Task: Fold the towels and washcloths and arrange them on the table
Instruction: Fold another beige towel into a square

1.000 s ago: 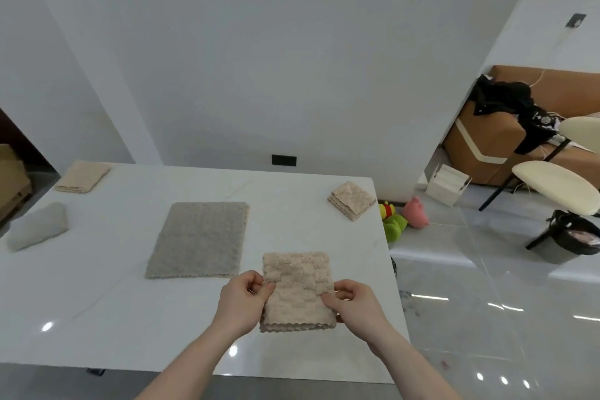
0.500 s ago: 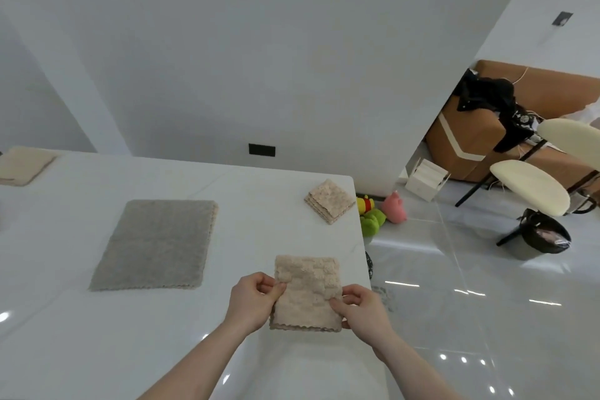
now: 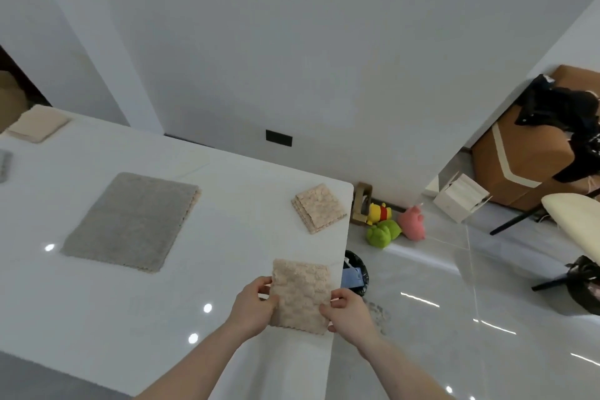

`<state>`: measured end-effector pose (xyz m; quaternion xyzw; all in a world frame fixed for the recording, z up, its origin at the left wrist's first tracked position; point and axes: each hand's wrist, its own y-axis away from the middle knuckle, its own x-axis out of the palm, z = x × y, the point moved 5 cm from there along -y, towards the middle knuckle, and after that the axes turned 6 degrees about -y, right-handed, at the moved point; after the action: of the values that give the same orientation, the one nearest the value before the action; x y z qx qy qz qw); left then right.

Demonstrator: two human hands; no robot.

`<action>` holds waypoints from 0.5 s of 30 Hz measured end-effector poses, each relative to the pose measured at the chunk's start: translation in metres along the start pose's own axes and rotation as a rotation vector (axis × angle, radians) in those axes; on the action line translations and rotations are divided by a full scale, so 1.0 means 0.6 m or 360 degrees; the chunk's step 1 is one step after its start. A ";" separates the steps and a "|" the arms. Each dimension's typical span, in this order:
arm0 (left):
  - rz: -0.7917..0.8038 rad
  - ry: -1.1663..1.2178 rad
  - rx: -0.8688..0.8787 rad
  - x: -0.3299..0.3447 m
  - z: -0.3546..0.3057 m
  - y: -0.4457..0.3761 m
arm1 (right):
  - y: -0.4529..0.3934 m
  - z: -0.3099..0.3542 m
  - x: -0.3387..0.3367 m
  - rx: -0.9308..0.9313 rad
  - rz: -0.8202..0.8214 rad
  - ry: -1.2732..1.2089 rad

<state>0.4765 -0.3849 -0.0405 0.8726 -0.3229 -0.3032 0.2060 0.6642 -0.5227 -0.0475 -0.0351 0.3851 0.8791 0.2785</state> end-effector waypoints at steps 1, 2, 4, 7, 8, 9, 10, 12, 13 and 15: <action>-0.0021 0.0042 -0.0044 0.019 0.001 -0.004 | -0.014 -0.001 -0.012 -0.0010 0.0019 0.0056; -0.0043 0.0088 -0.0088 0.037 0.004 -0.007 | -0.028 -0.001 -0.023 -0.0022 0.0036 0.0102; -0.0081 0.0170 -0.0161 0.070 0.010 -0.011 | -0.054 -0.003 -0.038 -0.0033 0.0076 0.0163; -0.0113 0.0232 -0.0225 0.106 0.010 -0.006 | -0.076 -0.009 -0.050 -0.0033 0.0120 0.0263; -0.0117 0.0238 -0.0241 0.113 0.009 -0.006 | -0.082 -0.013 -0.052 -0.0047 0.0125 0.0296; -0.0122 0.0246 -0.0260 0.117 0.006 -0.008 | -0.087 -0.014 -0.055 -0.0079 0.0123 0.0336; -0.0123 0.0245 -0.0276 0.119 0.004 -0.011 | -0.092 -0.010 -0.058 -0.0124 0.0118 0.0388; -0.0108 0.0256 -0.0305 0.124 0.000 -0.023 | -0.105 0.003 -0.067 -0.0186 0.0114 0.0461; -0.0098 0.0250 -0.0301 0.127 -0.004 -0.028 | -0.112 0.013 -0.070 -0.0211 0.0112 0.0469; -0.0104 0.0247 -0.0299 0.132 -0.013 -0.037 | -0.129 0.032 -0.075 -0.0263 0.0098 0.0495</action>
<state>0.5399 -0.4226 -0.0784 0.8804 -0.2475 -0.2702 0.3011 0.7449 -0.4876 -0.0723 -0.1817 0.3510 0.8998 0.1846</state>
